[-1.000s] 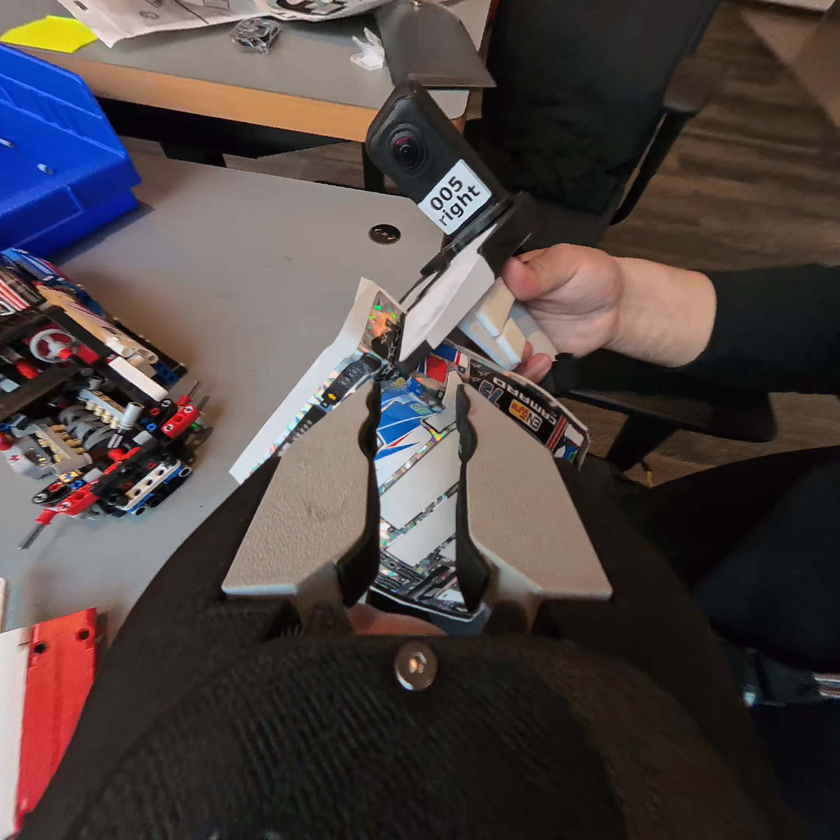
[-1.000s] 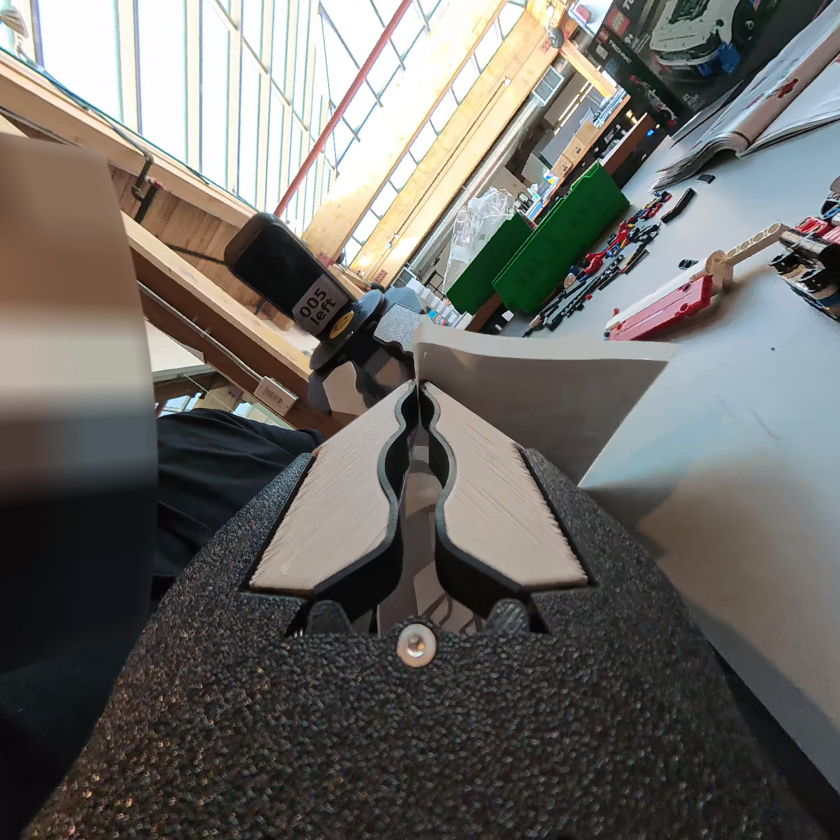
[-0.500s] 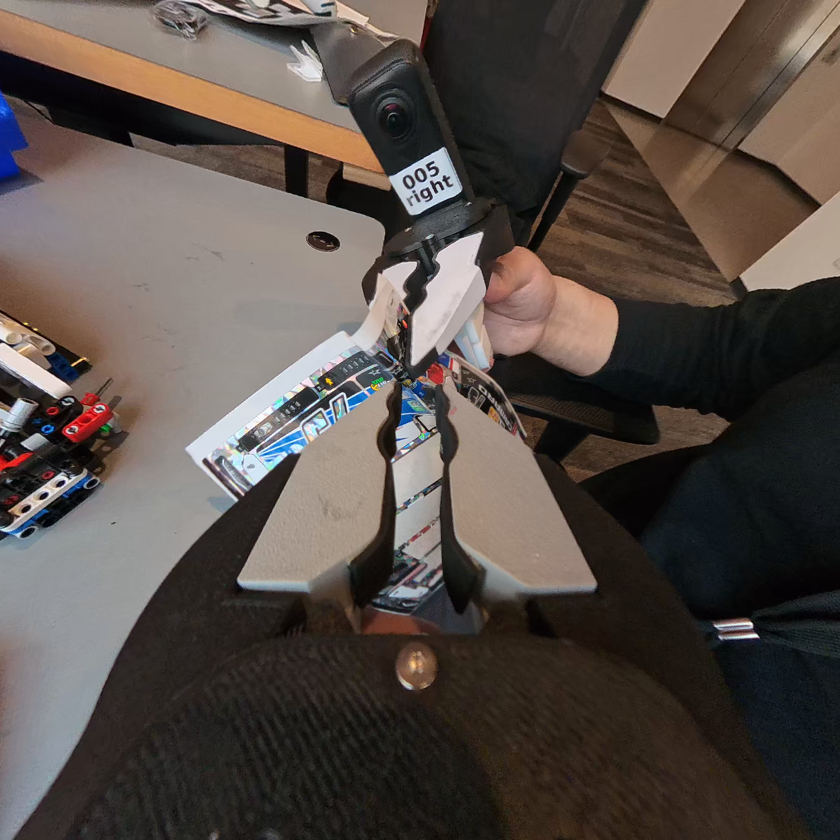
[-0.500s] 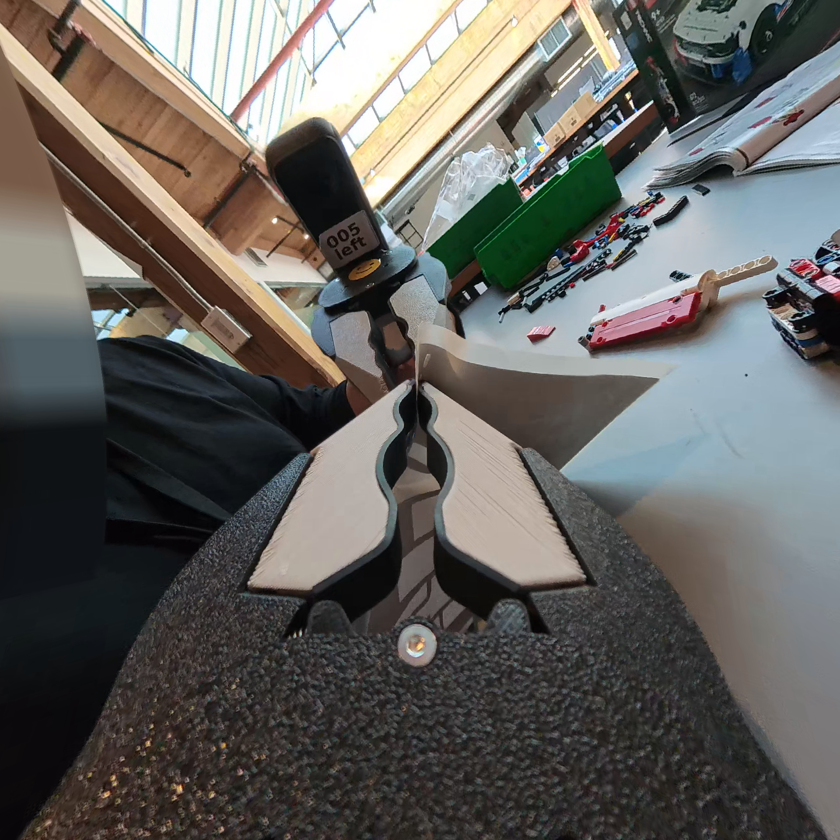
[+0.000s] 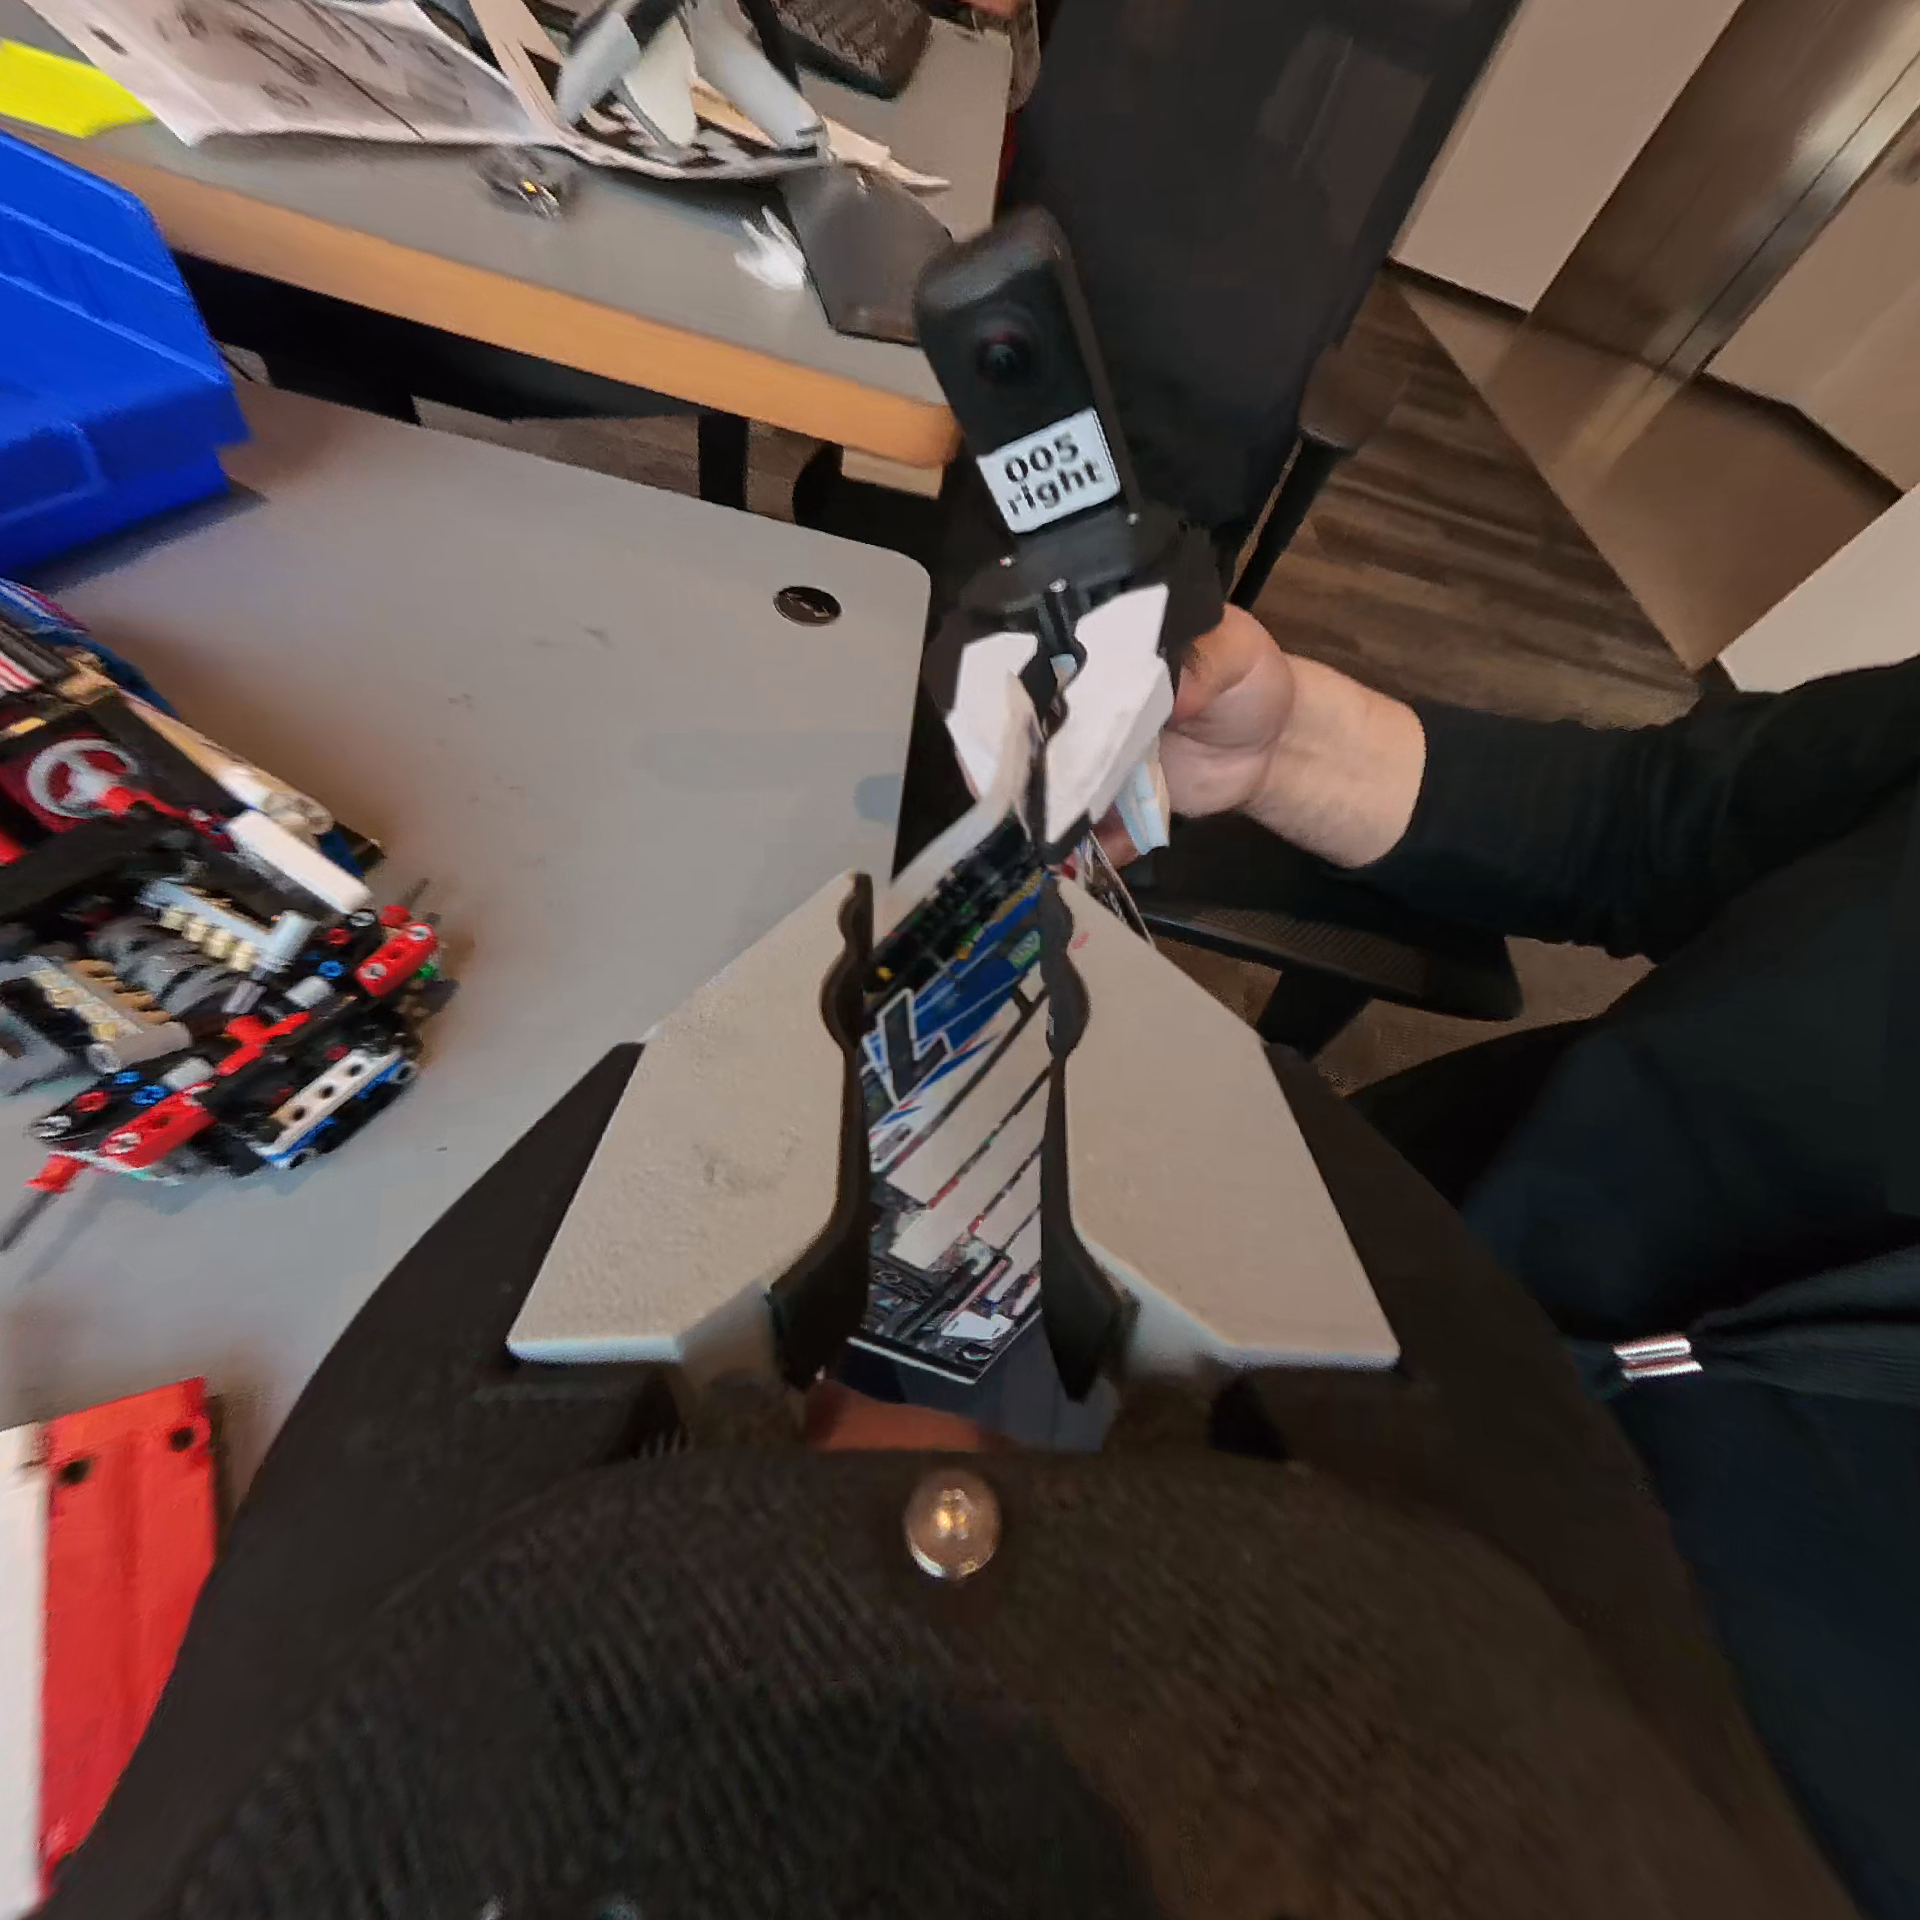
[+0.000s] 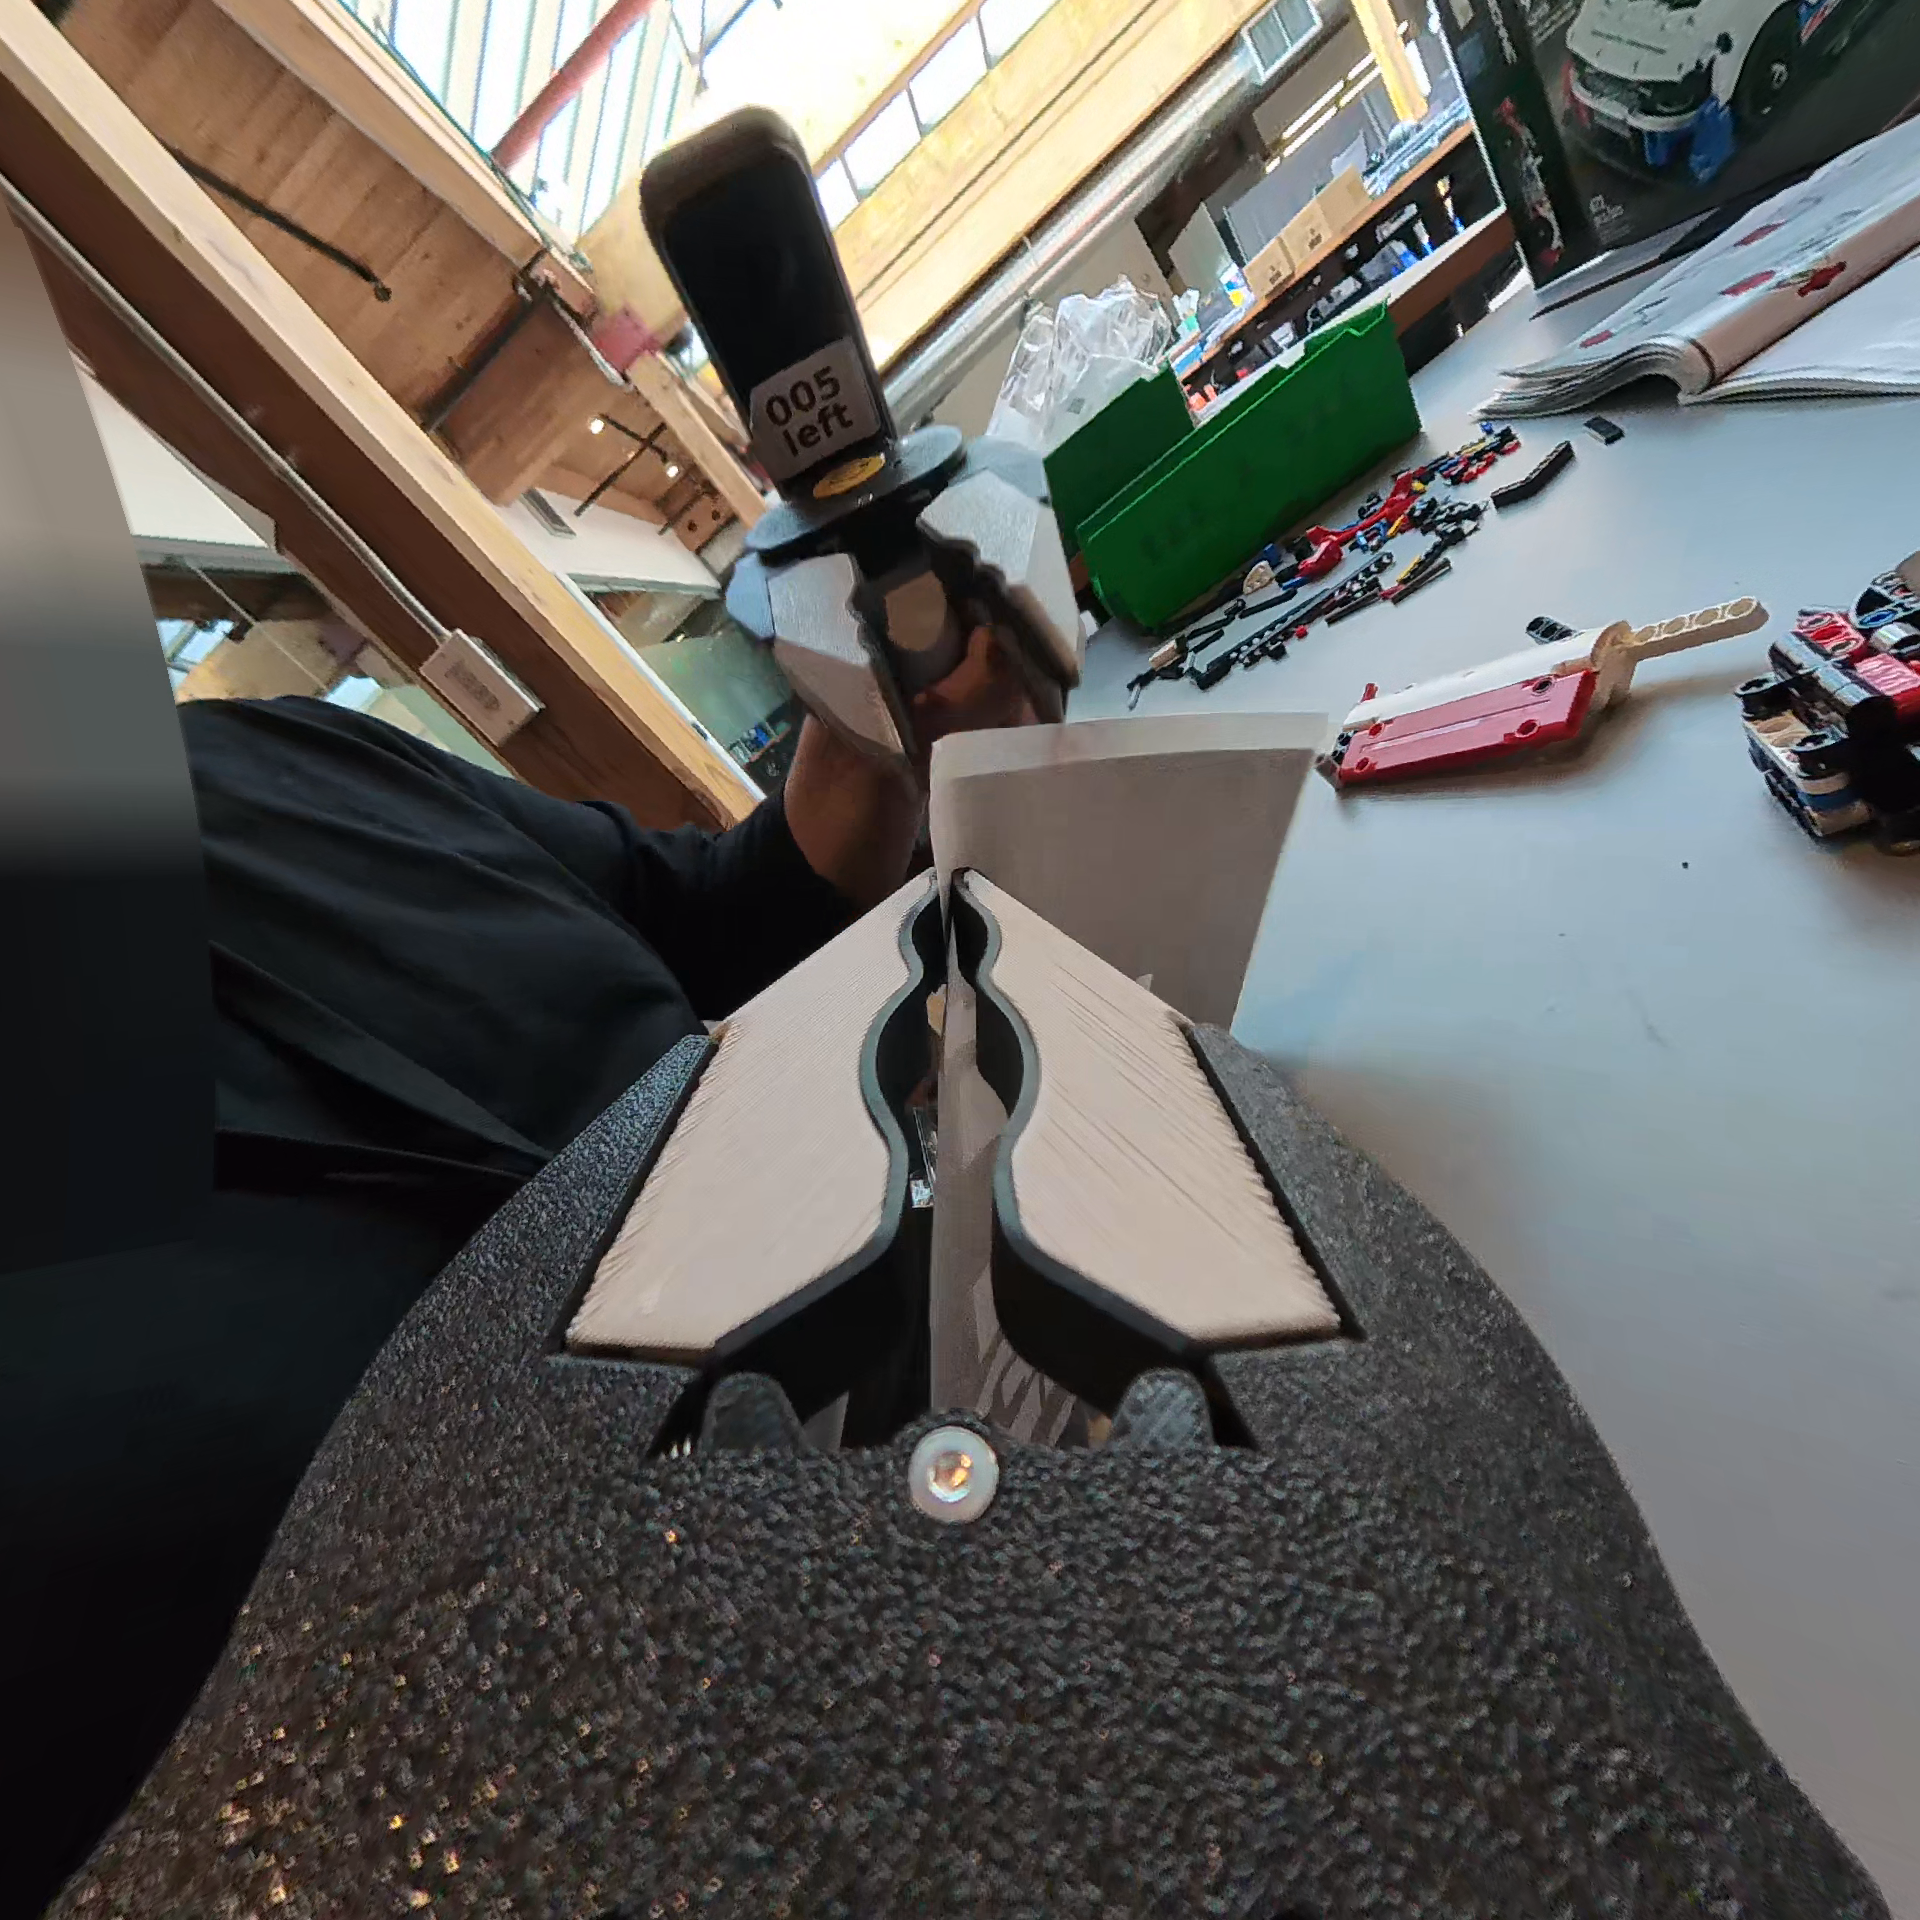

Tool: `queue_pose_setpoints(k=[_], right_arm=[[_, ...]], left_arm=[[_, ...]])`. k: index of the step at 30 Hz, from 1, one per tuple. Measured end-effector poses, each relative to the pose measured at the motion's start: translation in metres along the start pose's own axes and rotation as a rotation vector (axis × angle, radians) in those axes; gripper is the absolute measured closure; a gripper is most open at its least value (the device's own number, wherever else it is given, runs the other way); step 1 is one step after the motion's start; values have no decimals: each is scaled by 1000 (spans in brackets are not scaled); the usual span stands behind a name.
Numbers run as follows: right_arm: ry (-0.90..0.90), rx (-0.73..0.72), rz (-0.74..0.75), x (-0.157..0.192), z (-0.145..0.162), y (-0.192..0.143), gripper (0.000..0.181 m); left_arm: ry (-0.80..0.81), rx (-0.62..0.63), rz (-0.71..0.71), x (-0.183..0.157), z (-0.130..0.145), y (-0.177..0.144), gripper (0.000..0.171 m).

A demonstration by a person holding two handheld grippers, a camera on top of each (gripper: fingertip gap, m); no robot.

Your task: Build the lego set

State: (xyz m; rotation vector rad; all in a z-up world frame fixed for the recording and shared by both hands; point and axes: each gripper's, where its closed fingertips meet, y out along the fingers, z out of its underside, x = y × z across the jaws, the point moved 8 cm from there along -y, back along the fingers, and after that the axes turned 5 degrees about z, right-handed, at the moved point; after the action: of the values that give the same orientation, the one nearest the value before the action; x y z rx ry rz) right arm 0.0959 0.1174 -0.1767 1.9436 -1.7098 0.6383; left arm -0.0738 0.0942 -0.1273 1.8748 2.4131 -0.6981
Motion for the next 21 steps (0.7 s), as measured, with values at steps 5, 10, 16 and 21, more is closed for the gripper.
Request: queue_pose_setpoints(k=[5,10,16,21], right_arm=[[21,-2,-43,1,1,3,181],[5,23,-72,7,2,3,181],[-3,8,-68,7,-4,-7,181],[-3,19,-69,8,-4,-7,181]], left_arm=[[87,128,10,0,-9,7,128],[91,232,119,-2,1,25,164],[20,185,233,-4,-3,21,171],[-21,182,287,-4,-2,20,171]])
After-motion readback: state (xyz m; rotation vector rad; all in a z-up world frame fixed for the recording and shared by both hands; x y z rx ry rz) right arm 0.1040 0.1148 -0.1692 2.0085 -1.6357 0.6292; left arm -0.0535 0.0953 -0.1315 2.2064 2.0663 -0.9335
